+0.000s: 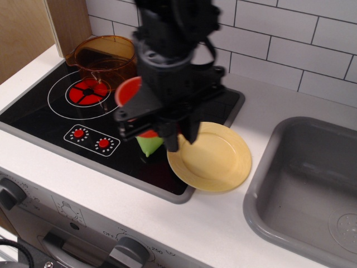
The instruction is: Put cup on plate
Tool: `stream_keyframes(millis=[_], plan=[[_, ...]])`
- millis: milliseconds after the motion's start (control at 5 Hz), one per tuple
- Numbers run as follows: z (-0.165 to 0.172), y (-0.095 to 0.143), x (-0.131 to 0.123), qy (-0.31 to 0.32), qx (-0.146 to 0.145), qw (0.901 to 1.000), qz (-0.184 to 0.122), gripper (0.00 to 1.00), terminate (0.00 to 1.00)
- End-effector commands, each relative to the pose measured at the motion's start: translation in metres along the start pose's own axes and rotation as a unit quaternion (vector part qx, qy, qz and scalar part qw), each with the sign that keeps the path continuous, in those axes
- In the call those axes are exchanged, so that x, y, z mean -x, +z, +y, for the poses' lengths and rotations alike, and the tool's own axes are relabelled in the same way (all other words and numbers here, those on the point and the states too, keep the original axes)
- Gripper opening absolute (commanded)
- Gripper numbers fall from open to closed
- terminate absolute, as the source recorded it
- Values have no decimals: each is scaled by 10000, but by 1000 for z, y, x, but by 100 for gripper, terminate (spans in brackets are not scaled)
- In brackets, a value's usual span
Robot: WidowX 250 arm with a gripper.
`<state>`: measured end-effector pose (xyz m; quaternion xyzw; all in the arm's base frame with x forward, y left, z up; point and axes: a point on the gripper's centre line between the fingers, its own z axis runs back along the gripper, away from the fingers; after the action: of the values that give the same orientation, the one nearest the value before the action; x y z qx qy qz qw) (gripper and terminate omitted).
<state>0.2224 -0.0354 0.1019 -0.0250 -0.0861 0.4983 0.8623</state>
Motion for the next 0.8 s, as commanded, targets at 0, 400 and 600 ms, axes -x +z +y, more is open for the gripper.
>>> stream_keyframes(millis=[0, 400, 600], plan=[[-43, 2, 23, -351, 254, 9991, 1, 0, 0], [-51, -10, 39, -459, 523, 9973, 238, 0, 0], [-48, -15, 36, -373, 488, 9978, 251, 0, 0]])
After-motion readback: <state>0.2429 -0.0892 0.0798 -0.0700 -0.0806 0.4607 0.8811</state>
